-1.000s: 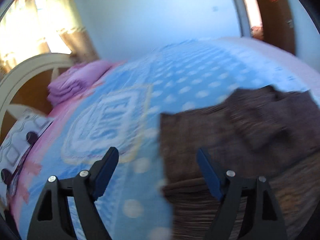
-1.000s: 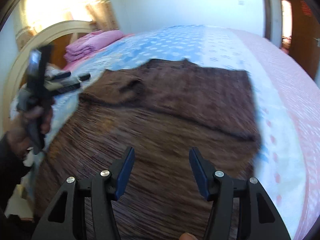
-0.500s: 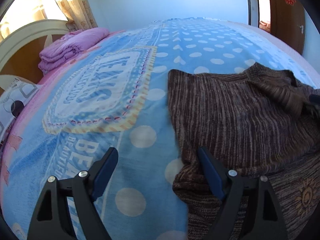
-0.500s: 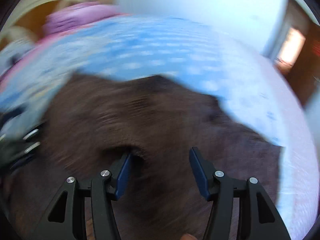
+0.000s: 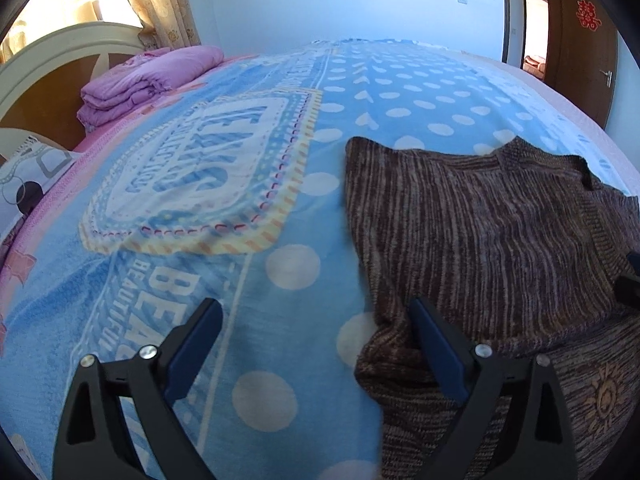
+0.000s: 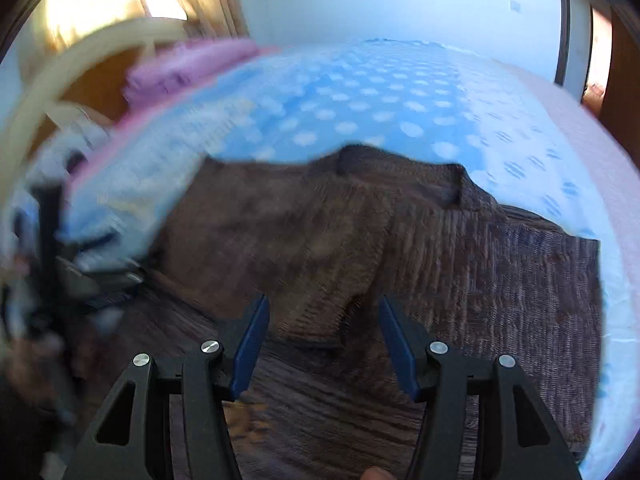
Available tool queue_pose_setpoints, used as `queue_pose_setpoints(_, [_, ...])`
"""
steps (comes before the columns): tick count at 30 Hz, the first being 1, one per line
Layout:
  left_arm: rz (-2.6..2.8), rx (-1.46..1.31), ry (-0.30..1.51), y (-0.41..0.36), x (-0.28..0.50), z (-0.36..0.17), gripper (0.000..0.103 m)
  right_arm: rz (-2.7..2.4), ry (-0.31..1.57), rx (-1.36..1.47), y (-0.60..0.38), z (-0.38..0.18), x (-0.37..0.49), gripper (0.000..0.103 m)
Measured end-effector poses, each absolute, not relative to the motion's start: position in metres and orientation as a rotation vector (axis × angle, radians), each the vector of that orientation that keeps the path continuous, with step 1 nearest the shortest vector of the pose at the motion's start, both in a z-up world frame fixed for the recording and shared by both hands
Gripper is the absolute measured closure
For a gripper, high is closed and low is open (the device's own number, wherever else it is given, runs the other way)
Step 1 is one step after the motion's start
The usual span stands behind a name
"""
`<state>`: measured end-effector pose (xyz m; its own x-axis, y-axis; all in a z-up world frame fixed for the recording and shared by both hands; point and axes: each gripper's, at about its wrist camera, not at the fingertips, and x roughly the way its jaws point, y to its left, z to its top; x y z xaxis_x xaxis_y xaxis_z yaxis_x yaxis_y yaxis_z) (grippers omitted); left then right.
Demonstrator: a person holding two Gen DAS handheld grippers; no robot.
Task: Fold small clothes
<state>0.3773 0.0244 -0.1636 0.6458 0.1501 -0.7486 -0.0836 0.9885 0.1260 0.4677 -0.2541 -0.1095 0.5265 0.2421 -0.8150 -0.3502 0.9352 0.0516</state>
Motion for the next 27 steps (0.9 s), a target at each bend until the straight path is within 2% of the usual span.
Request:
queue_pose_setpoints(4, [0.144,0.122,0.841,0.018,0.373,-0.162,0.006,0.239,0.958,-0.072,-0.278,-0.12,0.472,0.045])
queue_pose_setpoints(14, [0.099,0.16,0.841,0.009,0.36,-0.157,0.005,0.294,0.923,-0.005,-0.313,-0.085,0.419,0.044])
queue_pose_setpoints(27, [0.055,0.161,0.87,0.004,0.329,-0.156,0.005,0.237,0.96,-0.001,-0.345,-0.103,0.373,0.044])
